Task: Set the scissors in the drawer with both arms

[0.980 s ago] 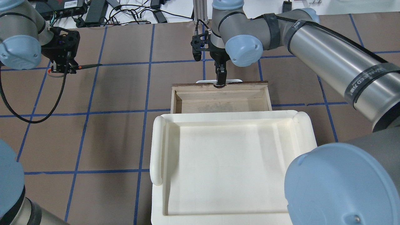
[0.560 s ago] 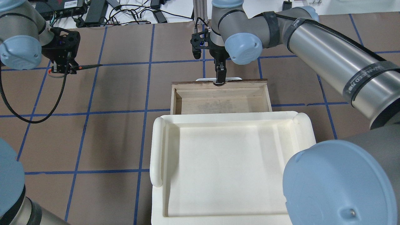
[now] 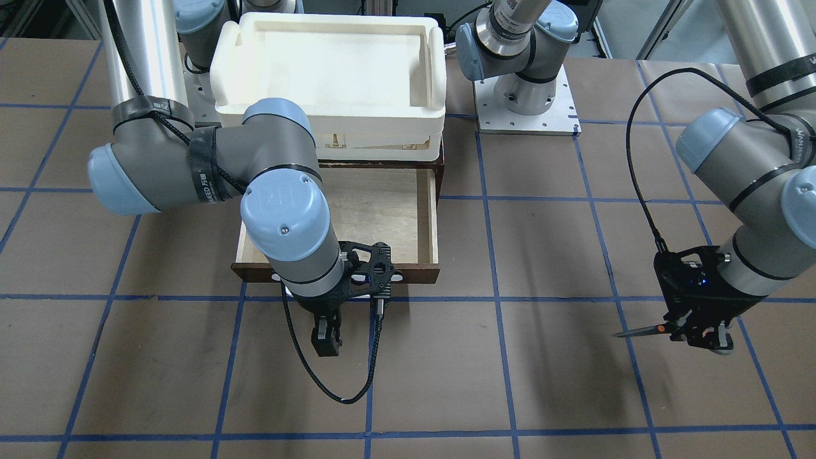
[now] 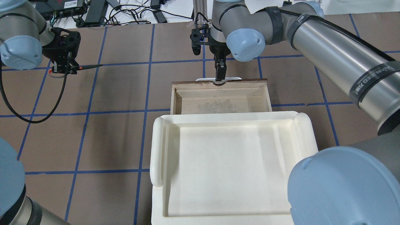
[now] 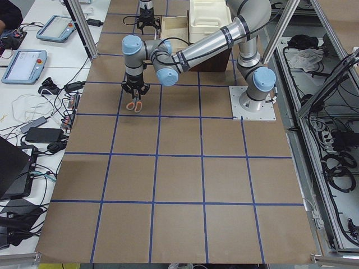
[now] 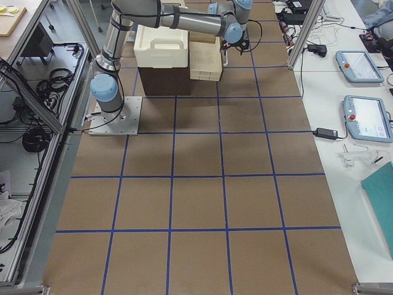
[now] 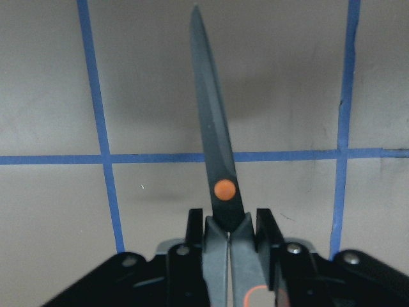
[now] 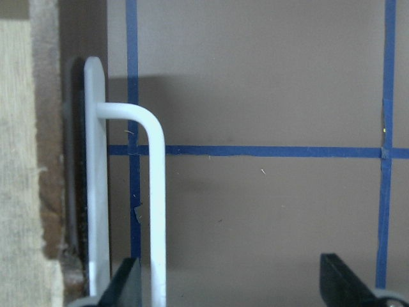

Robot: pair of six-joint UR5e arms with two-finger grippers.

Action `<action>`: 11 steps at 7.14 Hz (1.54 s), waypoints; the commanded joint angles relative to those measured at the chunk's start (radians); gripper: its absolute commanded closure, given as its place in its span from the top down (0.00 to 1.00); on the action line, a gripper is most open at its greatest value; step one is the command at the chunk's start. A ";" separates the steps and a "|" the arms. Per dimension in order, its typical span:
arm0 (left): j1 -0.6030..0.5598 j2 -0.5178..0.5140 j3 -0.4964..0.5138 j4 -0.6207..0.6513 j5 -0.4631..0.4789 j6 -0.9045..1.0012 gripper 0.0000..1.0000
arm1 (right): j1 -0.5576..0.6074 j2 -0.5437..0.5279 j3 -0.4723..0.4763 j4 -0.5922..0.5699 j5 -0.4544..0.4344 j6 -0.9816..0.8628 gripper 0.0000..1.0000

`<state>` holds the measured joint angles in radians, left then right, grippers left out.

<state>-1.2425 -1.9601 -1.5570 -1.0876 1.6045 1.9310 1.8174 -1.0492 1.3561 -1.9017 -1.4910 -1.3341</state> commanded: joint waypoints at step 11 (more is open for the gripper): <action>-0.495 0.099 0.000 -0.071 0.000 -0.443 0.00 | -0.227 -0.462 0.048 0.555 -0.042 0.319 1.00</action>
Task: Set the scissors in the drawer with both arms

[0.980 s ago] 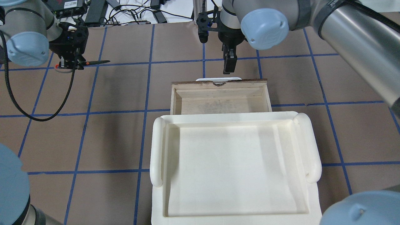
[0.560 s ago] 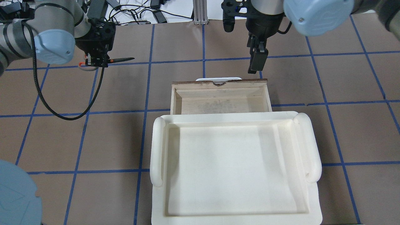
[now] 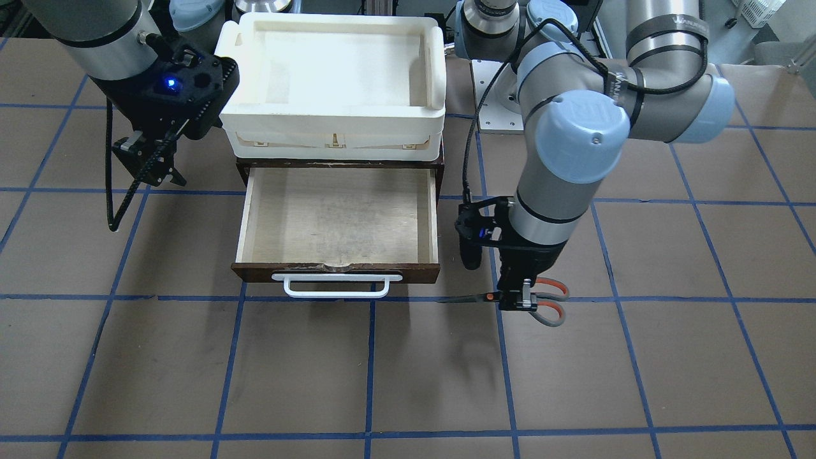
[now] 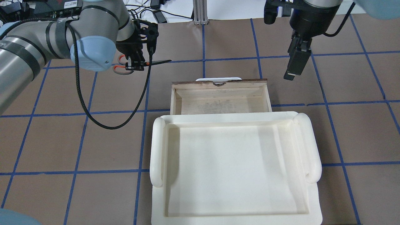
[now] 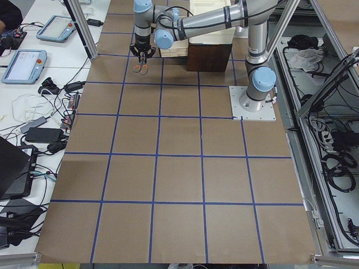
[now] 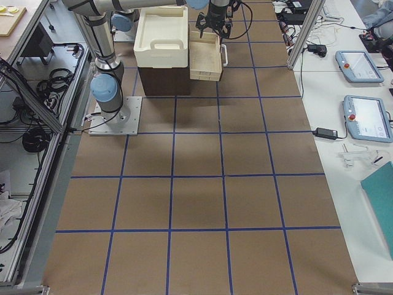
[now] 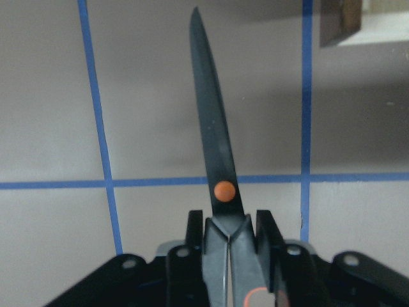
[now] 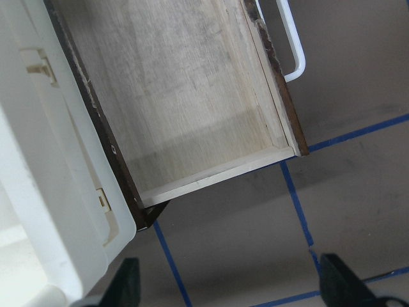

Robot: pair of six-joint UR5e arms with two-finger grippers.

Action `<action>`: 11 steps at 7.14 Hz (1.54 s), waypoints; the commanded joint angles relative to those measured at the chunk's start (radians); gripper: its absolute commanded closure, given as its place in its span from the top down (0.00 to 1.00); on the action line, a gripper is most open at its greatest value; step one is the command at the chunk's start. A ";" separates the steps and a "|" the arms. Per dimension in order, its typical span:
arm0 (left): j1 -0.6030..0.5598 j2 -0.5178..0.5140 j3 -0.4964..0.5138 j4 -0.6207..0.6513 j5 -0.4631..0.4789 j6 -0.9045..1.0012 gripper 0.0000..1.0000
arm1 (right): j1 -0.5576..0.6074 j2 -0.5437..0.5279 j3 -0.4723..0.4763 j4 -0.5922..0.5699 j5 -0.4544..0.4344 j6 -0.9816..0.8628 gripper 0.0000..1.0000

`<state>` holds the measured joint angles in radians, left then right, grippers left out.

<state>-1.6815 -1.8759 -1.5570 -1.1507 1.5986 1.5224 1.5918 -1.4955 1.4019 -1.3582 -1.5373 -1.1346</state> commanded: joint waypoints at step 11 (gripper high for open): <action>-0.330 0.023 -0.040 -0.103 -0.086 -0.238 0.00 | -0.006 -0.032 0.032 -0.140 -0.010 0.986 1.00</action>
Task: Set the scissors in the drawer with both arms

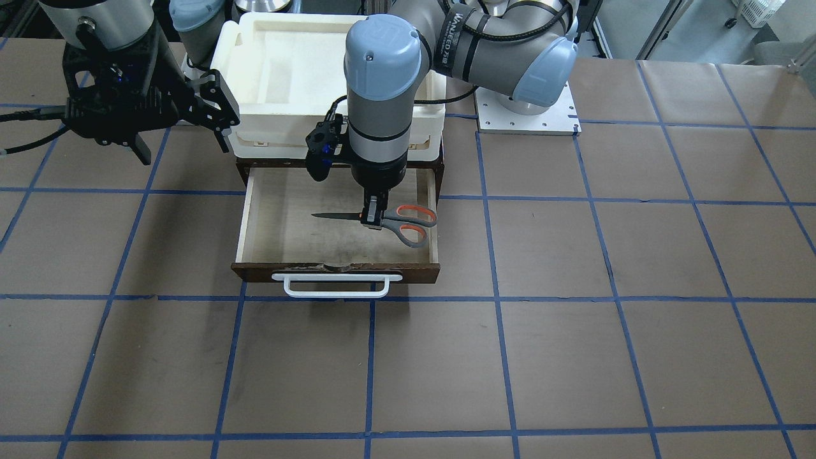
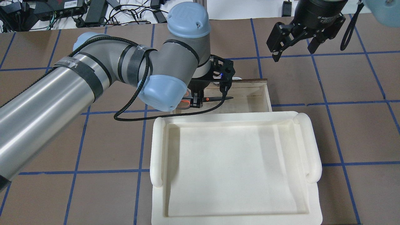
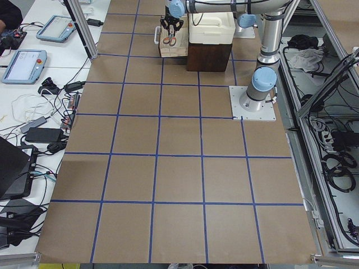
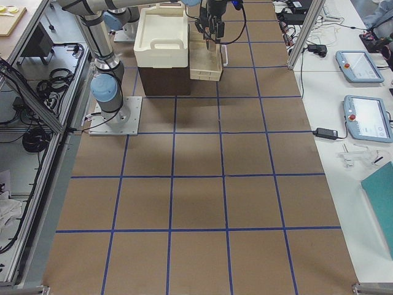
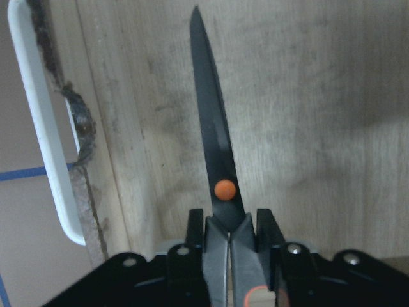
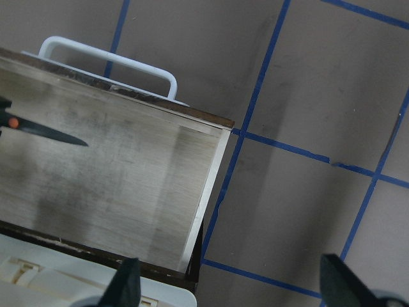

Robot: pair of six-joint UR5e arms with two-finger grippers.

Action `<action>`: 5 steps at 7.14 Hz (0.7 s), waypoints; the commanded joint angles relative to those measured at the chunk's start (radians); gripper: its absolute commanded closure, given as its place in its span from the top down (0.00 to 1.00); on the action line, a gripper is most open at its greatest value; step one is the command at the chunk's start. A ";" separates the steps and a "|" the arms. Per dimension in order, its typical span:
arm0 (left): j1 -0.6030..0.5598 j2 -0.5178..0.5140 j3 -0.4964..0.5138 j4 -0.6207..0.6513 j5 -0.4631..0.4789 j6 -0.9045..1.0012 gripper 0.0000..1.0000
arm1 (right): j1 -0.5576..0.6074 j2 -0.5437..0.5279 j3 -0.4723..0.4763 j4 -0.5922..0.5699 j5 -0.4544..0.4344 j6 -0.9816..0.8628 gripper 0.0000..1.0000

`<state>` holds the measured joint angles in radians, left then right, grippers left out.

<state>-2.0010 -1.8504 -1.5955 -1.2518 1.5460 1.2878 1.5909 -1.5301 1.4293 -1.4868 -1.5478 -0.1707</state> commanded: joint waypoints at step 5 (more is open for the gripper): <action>-0.016 0.014 -0.004 -0.003 -0.018 -0.057 0.66 | -0.005 0.005 0.016 -0.056 -0.003 0.209 1.00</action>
